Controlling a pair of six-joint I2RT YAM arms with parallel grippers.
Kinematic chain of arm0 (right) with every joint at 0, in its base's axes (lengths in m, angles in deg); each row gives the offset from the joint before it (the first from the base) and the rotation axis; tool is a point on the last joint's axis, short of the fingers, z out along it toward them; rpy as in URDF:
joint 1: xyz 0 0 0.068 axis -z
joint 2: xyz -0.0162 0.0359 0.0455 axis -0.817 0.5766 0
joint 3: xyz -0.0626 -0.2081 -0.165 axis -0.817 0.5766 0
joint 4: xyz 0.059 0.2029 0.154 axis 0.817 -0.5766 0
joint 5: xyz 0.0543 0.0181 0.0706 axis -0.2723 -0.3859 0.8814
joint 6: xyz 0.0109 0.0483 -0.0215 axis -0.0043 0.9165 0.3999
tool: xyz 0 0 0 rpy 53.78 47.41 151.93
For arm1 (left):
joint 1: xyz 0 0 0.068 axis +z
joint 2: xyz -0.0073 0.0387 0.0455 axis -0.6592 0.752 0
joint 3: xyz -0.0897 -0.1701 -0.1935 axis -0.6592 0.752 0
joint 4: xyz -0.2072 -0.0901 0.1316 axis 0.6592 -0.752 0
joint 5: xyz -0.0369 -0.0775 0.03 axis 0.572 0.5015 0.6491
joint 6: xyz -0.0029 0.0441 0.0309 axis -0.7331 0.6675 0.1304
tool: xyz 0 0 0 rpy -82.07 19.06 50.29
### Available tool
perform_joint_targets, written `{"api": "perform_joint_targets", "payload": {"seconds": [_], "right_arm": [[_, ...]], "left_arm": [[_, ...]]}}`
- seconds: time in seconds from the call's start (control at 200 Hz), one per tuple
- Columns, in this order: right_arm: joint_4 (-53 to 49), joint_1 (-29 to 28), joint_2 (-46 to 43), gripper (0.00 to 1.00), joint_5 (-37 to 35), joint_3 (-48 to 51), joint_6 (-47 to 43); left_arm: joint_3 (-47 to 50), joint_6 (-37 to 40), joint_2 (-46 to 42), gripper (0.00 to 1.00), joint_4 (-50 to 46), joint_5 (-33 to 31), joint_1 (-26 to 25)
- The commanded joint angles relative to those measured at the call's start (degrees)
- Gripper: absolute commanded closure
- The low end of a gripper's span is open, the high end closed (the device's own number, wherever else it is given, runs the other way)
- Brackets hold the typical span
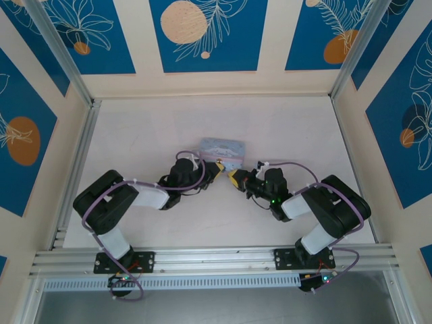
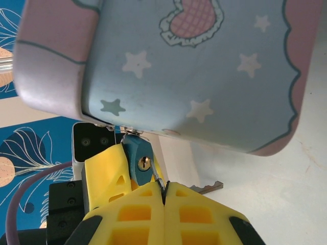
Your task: Unlock a padlock with a key
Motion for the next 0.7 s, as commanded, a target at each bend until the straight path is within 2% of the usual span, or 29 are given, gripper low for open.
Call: {"api": "perform_joint_targets", "payload": {"seconds": [0.0,0.695], "right_arm": [[-0.4,0.4,-1.3,1.0,0.4,-0.5,-1.1],[-1.1,0.9,-3.2,1.0,2.1,-1.8,-2.7]], "left_arm": [[0.1,-0.2,-2.2,1.0,1.8,1.2,0.1],[-0.2,0.4,-2.3,1.0,0.5,2.2,0.1]]}}
